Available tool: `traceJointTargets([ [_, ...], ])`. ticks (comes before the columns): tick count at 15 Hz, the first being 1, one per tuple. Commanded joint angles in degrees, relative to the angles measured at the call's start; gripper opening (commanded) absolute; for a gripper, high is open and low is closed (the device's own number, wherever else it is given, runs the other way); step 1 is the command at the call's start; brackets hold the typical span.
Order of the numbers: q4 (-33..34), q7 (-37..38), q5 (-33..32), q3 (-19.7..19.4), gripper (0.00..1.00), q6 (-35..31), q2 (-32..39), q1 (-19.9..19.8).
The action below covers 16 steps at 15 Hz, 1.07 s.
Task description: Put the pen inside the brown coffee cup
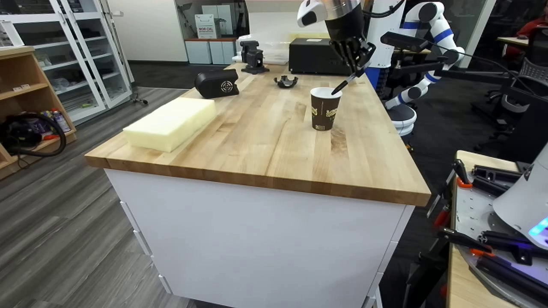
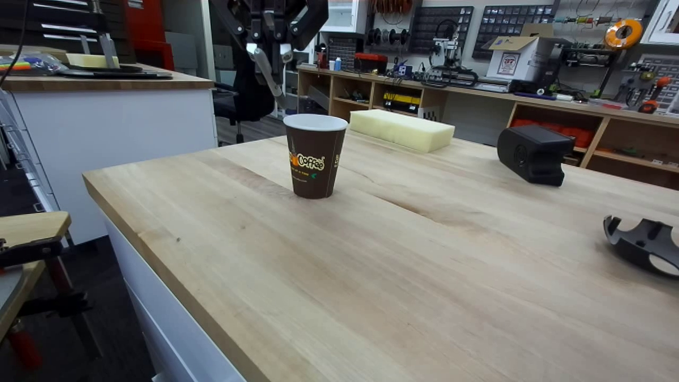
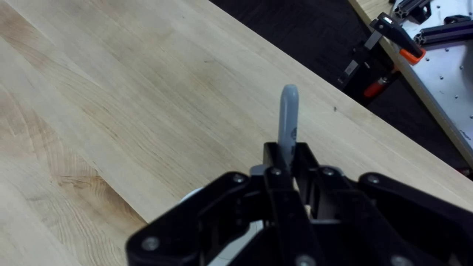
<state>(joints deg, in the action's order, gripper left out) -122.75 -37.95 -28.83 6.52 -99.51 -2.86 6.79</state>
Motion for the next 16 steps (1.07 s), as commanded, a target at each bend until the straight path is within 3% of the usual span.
traceJointTargets([
  [1,1.1,3.2,-2.0,0.1,0.03,0.4,1.4,0.0],
  [9,2.2,5.4,-3.3,0.2,0.03,1.6,2.2,0.1],
  [10,2.4,5.8,-3.5,0.2,0.31,1.8,2.4,0.1],
  [16,2.6,6.5,-3.7,0.1,0.7,1.9,2.6,0.0],
])
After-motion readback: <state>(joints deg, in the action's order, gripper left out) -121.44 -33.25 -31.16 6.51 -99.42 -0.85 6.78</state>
